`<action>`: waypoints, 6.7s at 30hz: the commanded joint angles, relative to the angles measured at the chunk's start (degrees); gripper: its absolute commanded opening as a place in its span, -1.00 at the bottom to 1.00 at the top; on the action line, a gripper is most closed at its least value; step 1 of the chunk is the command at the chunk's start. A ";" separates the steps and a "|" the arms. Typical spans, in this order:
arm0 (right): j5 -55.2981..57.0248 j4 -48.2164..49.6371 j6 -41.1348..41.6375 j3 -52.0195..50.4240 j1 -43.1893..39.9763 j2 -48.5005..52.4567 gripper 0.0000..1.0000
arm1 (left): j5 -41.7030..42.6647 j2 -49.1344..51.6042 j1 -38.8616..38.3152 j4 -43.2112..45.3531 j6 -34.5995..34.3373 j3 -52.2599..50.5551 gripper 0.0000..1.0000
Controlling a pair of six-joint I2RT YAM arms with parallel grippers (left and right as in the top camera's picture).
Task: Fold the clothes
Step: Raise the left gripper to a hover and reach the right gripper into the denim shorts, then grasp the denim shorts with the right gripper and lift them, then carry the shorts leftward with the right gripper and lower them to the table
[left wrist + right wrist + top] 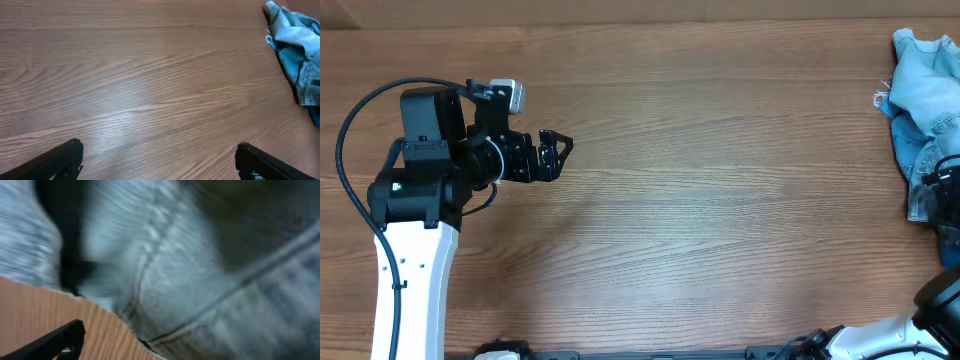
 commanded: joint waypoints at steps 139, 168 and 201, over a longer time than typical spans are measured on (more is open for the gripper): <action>-16.74 -28.17 -15.23 60.13 53.31 -7.87 -0.92 | -2.69 0.22 -0.37 1.49 -2.25 1.49 1.00; 13.40 -41.07 -13.66 60.39 88.19 12.98 0.24 | -2.73 0.22 -0.37 1.18 -2.23 1.49 1.00; 2.23 -37.55 -2.78 22.36 71.08 9.90 -0.70 | -2.78 0.22 -0.37 1.49 -2.21 1.49 1.00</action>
